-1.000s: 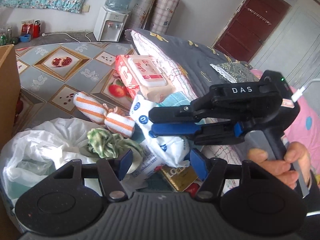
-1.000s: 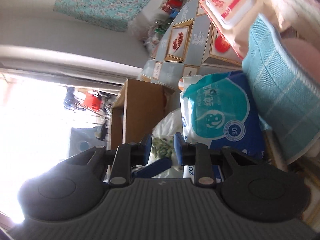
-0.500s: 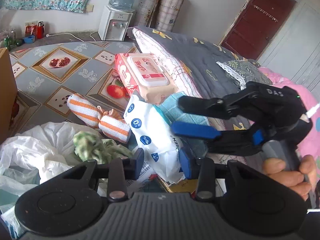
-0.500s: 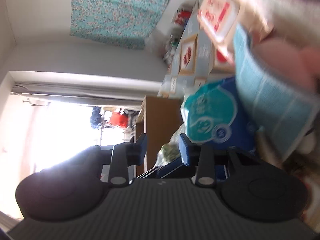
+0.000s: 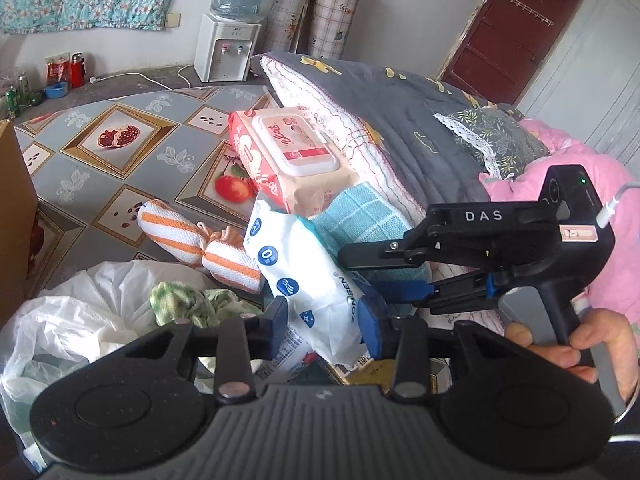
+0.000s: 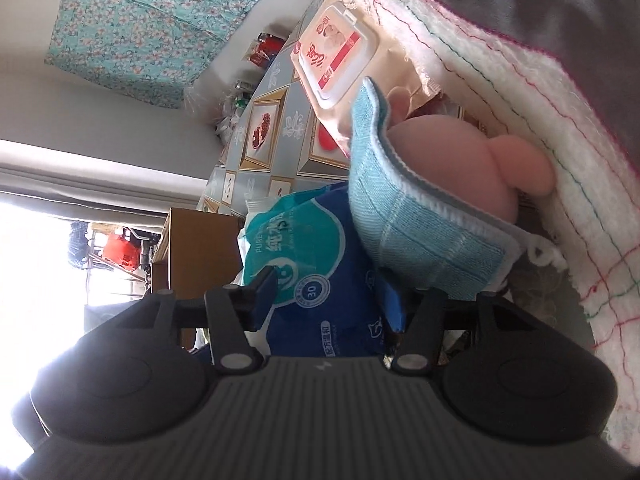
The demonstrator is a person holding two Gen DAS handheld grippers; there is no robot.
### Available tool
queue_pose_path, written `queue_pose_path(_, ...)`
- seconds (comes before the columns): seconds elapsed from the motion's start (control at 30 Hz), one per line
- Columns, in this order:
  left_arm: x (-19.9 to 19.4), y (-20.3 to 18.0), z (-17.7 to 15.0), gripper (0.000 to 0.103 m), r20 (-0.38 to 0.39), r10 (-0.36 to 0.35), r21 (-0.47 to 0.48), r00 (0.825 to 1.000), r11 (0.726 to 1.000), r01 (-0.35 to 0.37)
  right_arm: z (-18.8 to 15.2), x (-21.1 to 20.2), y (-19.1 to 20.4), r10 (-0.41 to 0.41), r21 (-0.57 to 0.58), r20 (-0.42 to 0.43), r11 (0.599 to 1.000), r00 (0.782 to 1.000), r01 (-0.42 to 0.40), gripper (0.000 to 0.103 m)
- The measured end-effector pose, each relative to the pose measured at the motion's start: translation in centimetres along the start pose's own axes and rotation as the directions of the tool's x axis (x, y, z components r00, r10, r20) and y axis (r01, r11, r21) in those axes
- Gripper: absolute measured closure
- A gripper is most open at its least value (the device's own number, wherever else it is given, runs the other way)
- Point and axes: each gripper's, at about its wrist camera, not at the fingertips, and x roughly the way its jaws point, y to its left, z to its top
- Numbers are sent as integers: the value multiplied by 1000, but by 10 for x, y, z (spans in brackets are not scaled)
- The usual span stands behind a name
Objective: Organize soft objects
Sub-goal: 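Carry the diaper pack with the right tool toward the cardboard box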
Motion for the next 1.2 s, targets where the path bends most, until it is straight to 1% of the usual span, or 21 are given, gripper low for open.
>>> queue_pose_path(0.03, 0, 1, 3, 58, 0, 6, -13, 1000, 1000, -6, 1, 1, 1, 3, 4, -5, 1000, 1000, -3, 49)
queue_pose_path(0.07, 0, 2, 5, 57, 3, 8, -26, 1000, 1000, -8, 2, 3, 1, 2, 15, -7, 1000, 1000, -2, 49)
queue_pose_path(0.23, 11, 8, 16, 57, -15, -12, -79, 1000, 997, 11, 5, 4, -3, 24, 33, -16, 999, 1000, -24, 49)
queue_pose_path(0.33, 17, 10, 19, 57, -16, 0, -90, 1000, 996, -1, 5, 4, -10, 43, 52, -15, 998, 999, -42, 49)
queue_pose_path(0.37, 17, 12, 20, 61, -13, 1, -96, 1000, 995, -2, 5, 3, -11, 55, 59, -14, 997, 998, -54, 49)
queue_pose_path(0.47, 14, 14, 17, 68, -2, 0, -90, 1000, 996, 0, 4, 1, -13, 78, 57, -16, 995, 997, -77, 50)
queue_pose_path(0.6, 11, 20, 11, 70, 7, -14, -100, 1000, 995, 15, 3, 4, -13, 67, 66, -22, 996, 998, -65, 50)
queue_pose_path(0.77, 8, 27, 6, 71, 17, -34, -100, 999, 994, 36, 6, 14, -13, 78, 79, -29, 994, 997, -76, 49)
queue_pose_path(0.83, 9, 29, 5, 70, 16, -38, -95, 999, 995, 39, 7, 18, -8, 70, 65, -23, 995, 997, -69, 50)
queue_pose_path(0.9, 9, 28, 6, 70, 20, -34, -84, 999, 996, 36, 7, 19, -2, 55, 36, -10, 998, 998, -55, 53)
queue_pose_path(0.97, 8, 24, 6, 71, 25, -17, -63, 1000, 998, 19, 3, 17, 5, 34, -8, 10, 999, 999, -34, 61)
queue_pose_path(1.07, 3, 14, 5, 73, 41, 4, -27, 999, 1000, -3, -1, 10, 14, 27, -51, 38, 998, 999, -25, 67)
queue_pose_path(1.2, -8, 0, 3, 73, 73, 16, 15, 997, 1000, -17, -7, -6, 27, 21, -105, 76, 994, 997, -13, 68)
